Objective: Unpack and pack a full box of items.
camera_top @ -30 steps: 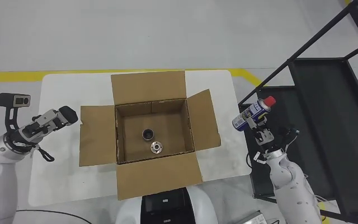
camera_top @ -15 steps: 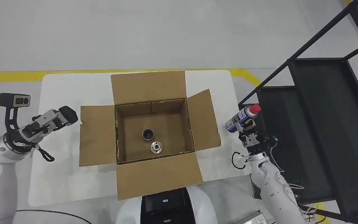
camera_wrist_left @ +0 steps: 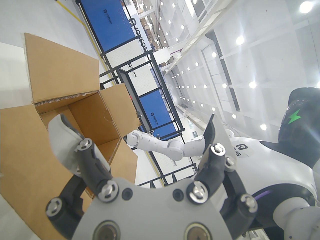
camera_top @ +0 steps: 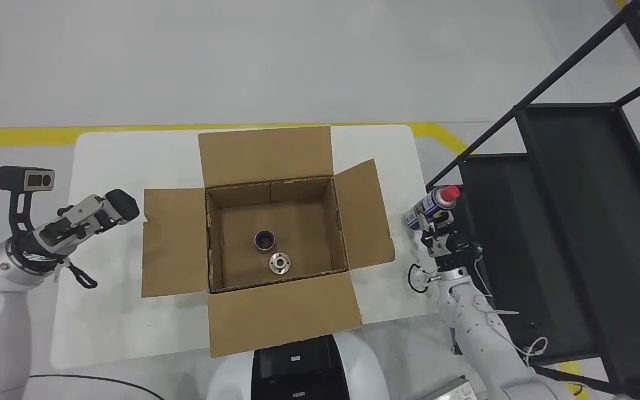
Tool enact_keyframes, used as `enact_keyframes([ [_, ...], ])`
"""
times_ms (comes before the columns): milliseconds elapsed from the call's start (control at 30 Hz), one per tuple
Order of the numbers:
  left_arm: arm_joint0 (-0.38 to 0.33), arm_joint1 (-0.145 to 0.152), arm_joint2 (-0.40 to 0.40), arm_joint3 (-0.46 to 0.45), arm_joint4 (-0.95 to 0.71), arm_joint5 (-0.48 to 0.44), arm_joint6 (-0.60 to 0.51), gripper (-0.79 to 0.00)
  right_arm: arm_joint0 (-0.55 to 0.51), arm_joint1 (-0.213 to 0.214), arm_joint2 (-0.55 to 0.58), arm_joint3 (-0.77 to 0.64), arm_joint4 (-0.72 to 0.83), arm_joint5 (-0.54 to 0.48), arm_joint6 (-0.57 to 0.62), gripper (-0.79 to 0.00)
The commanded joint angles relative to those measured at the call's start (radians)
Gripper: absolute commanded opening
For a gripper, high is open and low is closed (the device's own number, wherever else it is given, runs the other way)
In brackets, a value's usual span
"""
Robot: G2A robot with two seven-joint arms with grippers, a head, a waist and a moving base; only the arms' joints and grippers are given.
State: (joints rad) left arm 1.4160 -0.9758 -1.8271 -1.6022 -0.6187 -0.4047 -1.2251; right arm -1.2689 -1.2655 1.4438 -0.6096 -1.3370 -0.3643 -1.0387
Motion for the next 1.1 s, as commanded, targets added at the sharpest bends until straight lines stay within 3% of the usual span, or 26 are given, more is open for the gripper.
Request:
enact_keyframes([
  [0, 0.000, 0.000, 0.000, 0.000, 0.000, 0.000, 0.000, 0.000, 0.015, -0.003, -0.010, 0.027, -0.008, 0.012, -0.012, -0.785],
  [467, 0.000, 0.000, 0.000, 0.000, 0.000, 0.000, 0.000, 0.000, 0.075, -0.016, -0.056, 0.137, -0.032, 0.045, -0.055, -0.785],
  [500, 0.000, 0.000, 0.000, 0.000, 0.000, 0.000, 0.000, 0.000, 0.077, -0.016, -0.058, 0.141, -0.032, 0.045, -0.057, -0.717],
  [533, 0.000, 0.000, 0.000, 0.000, 0.000, 0.000, 0.000, 0.000, 0.078, -0.017, -0.059, 0.144, -0.032, 0.045, -0.060, -0.557],
  [600, 0.000, 0.000, 0.000, 0.000, 0.000, 0.000, 0.000, 0.000, 0.080, -0.017, -0.062, 0.149, -0.032, 0.045, -0.067, -0.372],
  [667, 0.000, 0.000, 0.000, 0.000, 0.000, 0.000, 0.000, 0.000, 0.080, -0.017, -0.064, 0.152, -0.031, 0.043, -0.072, -0.046],
  [700, 0.000, 0.000, 0.000, 0.000, 0.000, 0.000, 0.000, 0.000, 0.080, -0.016, -0.065, 0.153, -0.031, 0.043, -0.074, 0.000],
  [1067, 0.000, 0.000, 0.000, 0.000, 0.000, 0.000, 0.000, 0.000, 0.062, -0.010, -0.071, 0.127, -0.032, 0.015, -0.107, 0.000],
])
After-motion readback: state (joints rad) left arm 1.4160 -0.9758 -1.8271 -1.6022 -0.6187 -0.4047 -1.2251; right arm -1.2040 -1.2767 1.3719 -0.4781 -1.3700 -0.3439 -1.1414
